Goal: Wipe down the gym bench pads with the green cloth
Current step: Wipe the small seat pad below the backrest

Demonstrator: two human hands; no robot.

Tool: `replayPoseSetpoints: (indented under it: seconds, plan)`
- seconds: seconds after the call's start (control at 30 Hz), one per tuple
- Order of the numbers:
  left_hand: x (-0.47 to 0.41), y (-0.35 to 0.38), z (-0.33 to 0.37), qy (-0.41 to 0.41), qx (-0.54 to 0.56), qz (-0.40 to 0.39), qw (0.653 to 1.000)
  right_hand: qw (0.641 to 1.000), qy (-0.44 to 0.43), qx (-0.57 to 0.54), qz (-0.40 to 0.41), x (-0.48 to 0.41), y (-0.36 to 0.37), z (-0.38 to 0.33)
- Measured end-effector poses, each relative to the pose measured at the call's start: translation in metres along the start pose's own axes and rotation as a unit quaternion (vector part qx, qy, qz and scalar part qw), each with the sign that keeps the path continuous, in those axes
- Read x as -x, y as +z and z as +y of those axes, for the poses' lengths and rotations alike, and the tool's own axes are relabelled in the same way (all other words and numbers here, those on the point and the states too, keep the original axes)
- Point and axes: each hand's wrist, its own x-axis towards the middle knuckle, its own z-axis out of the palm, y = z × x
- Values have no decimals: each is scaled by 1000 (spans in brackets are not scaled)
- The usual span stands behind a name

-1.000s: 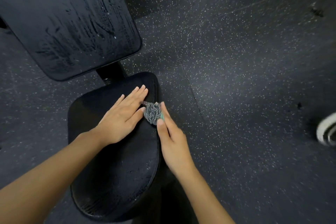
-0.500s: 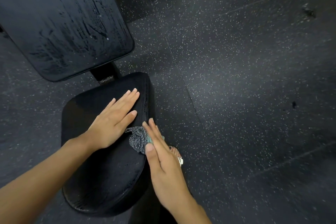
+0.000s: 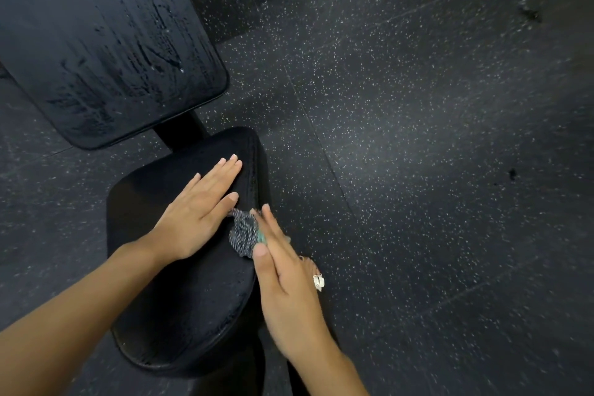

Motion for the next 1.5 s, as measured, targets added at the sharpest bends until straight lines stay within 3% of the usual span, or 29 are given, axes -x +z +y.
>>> replayPoseSetpoints:
  seconds: [0.1, 0.23, 0.37, 0.7, 1.03, 1.2, 1.37, 1.5]
  plan:
    - [1, 0, 1, 6, -1, -8, 1000, 999, -20, 19, 17, 29, 14, 1]
    - [5, -2, 0, 34, -4, -22, 999, 992, -37, 69, 98, 54, 46, 4]
    - [11, -4, -1, 65, -14, -42, 997, 987, -14, 36, 158, 51, 55, -1]
    - [17, -10, -8, 146, -9, -74, 986, 981, 66, 68, 167, -15, 36, -19]
    - [14, -9, -14, 164, -40, -77, 983, 963, 35, 87, 254, 49, 78, -23]
    - [14, -7, -15, 164, -42, -70, 983, 924, -16, 194, 329, 76, 132, -3]
    - [14, -7, -15, 161, -31, -65, 984, 909, -49, 170, 377, 71, 143, 2]
    - [13, -5, -17, 158, -29, -59, 985, 938, -15, 86, 335, 66, 122, -10]
